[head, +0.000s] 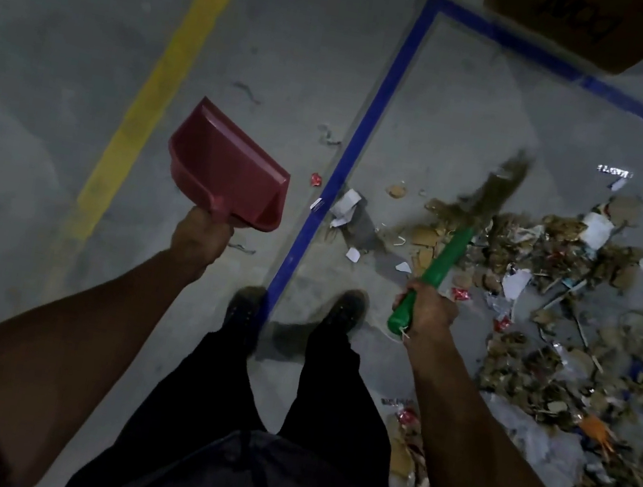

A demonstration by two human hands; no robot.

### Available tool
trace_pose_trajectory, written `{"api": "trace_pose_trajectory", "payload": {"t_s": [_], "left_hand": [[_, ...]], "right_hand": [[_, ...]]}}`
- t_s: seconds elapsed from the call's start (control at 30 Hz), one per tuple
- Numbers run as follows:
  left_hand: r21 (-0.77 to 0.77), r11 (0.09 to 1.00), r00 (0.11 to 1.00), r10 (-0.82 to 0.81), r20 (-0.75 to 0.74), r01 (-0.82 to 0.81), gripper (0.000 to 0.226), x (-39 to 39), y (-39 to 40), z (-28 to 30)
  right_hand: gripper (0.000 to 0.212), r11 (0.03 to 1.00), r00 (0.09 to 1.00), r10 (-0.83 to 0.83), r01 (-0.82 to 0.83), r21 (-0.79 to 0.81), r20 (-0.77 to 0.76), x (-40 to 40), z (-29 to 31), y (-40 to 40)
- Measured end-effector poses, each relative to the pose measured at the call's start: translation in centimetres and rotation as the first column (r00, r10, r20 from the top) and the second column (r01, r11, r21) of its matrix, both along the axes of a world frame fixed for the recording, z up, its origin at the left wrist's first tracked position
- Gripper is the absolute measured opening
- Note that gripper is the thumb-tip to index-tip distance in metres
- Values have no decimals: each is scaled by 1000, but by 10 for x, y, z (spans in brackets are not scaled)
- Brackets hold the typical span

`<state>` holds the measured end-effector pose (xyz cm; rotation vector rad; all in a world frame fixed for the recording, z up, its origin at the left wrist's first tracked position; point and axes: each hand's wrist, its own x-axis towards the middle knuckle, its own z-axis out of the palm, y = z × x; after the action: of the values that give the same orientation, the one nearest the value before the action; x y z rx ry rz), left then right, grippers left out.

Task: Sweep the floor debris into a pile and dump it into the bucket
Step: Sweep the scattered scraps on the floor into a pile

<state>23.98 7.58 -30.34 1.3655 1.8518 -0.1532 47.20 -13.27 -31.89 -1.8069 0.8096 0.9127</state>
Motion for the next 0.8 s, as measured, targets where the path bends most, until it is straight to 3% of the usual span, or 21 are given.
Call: {"api": "trace_pose_trajectory", "payload": {"t_s": [0.1,0.27,0.43,0.53,0.67,0.8], "left_hand": [[-16,1000,1000,-12,4,12,43,-25,16,-7],[-29,989,989,-145,-17,145,44,-61,51,-24],[-25,978,978,-210,-16,209,38,-90,77,-23],[-23,975,974,-224,-34,223,39,-105,88,-24],[-22,971,970,-239,-39,239,40,-123,96,-32],[-49,967,966,-252,-50,250,39,-128,96,-39]], "right_hand": [[15,999,997,48,-47,-21,56,-39,14,23],[16,971,970,232,-235,36,68,-122,28,63],[7,860,860,509,-510,35,28,-195,27,100],[9,808,809,587,-586,63,-2,-219,22,120],[14,812,807,583,-576,92,-94,-232,18,134],[19,907,890,421,-418,57,-177,-226,6,120]]}}
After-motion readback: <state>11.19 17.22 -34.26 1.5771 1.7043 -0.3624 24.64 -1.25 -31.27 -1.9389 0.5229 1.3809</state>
